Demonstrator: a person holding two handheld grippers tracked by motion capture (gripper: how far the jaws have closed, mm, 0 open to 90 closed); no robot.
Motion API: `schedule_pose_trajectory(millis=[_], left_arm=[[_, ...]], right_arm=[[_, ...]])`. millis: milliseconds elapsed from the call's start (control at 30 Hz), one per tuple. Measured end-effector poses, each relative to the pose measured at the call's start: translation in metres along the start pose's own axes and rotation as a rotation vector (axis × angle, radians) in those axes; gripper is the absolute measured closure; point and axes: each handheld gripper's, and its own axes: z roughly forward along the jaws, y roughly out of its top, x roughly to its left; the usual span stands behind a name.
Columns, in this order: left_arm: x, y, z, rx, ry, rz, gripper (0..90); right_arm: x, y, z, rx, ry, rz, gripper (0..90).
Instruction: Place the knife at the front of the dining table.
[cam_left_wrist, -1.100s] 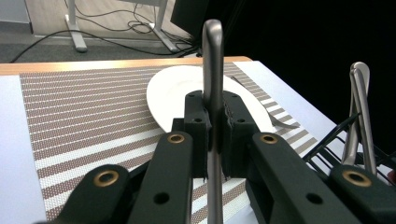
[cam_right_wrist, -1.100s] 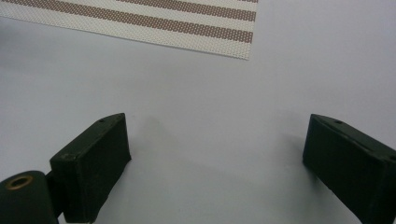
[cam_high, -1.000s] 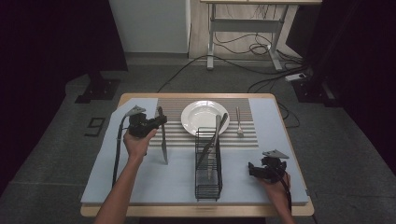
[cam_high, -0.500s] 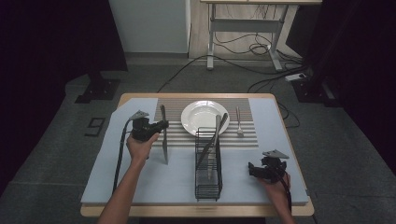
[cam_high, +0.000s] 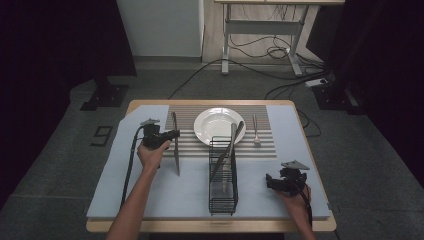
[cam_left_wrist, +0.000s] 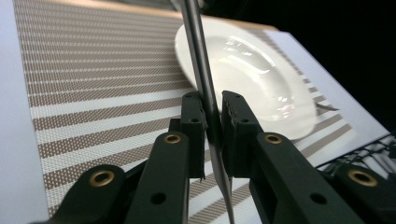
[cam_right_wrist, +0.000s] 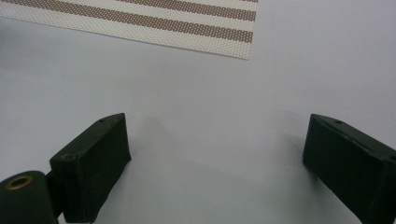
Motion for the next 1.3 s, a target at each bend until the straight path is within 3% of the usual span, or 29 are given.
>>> schedule_pose_trajectory(millis=[100, 133, 233, 667, 1000, 1300], left_arm=[[0.005, -0.001, 0.006, 0.008, -0.013, -0.034, 79.6], [0.009, -0.002, 0.012, 0.021, -0.007, -0.063, 79.4], [0.013, -0.004, 0.018, 0.032, -0.003, -0.083, 79.0], [0.003, -0.003, 0.021, 0.042, 0.044, -0.055, 79.2], [-0.006, 0.000, 0.028, 0.077, 0.086, -0.025, 79.6], [-0.003, -0.001, 0.033, 0.100, 0.105, -0.041, 79.1]], right_arm=[[0.000, 0.000, 0.000, 0.002, 0.001, 0.002, 6.7], [0.000, 0.000, 0.000, 0.002, 0.002, 0.004, 6.7], [0.000, 0.000, 0.000, 0.002, 0.002, 0.004, 6.7], [0.000, 0.000, 0.000, 0.001, 0.001, 0.003, 6.8], [0.000, 0.000, 0.000, 0.001, 0.001, 0.003, 6.8], [0.000, 0.000, 0.000, 0.001, 0.002, 0.003, 6.8]])
